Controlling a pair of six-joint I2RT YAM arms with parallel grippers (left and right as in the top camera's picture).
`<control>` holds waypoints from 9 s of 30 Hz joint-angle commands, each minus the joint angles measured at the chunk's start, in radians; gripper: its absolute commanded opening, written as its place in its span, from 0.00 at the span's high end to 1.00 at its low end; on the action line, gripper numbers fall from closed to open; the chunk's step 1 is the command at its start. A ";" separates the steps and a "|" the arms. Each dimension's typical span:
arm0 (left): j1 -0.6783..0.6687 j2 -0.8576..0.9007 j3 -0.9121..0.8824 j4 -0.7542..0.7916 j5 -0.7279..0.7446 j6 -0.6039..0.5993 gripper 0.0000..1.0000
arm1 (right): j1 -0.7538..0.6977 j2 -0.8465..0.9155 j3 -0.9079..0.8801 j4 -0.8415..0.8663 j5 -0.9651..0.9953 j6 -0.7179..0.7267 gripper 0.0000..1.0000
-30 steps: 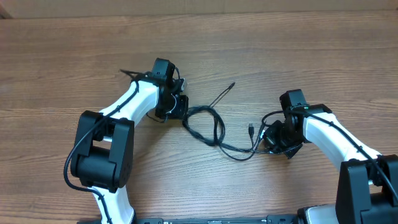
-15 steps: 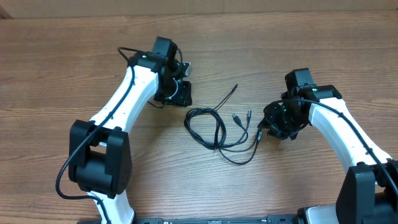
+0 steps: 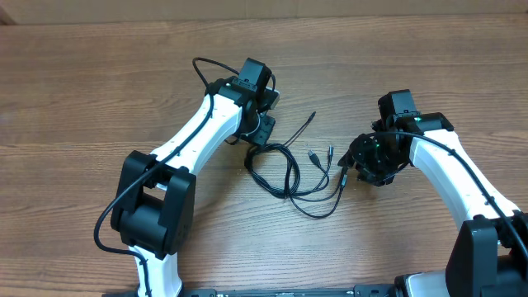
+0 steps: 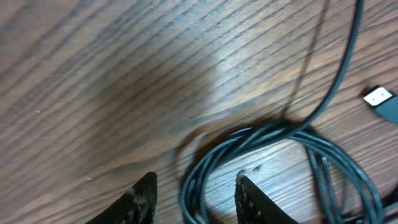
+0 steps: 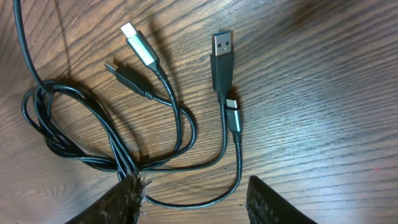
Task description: Untangle cables
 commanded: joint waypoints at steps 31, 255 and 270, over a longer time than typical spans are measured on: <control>-0.002 0.136 0.012 0.080 0.245 0.166 0.68 | 0.000 -0.012 0.006 0.042 -0.070 -0.004 0.43; 0.083 0.137 0.188 0.051 0.093 0.189 0.69 | 0.296 0.164 -0.254 0.624 -0.117 0.383 0.96; -0.068 0.187 0.180 0.041 -0.153 0.267 0.67 | 0.296 0.164 -0.254 0.623 -0.120 0.383 0.96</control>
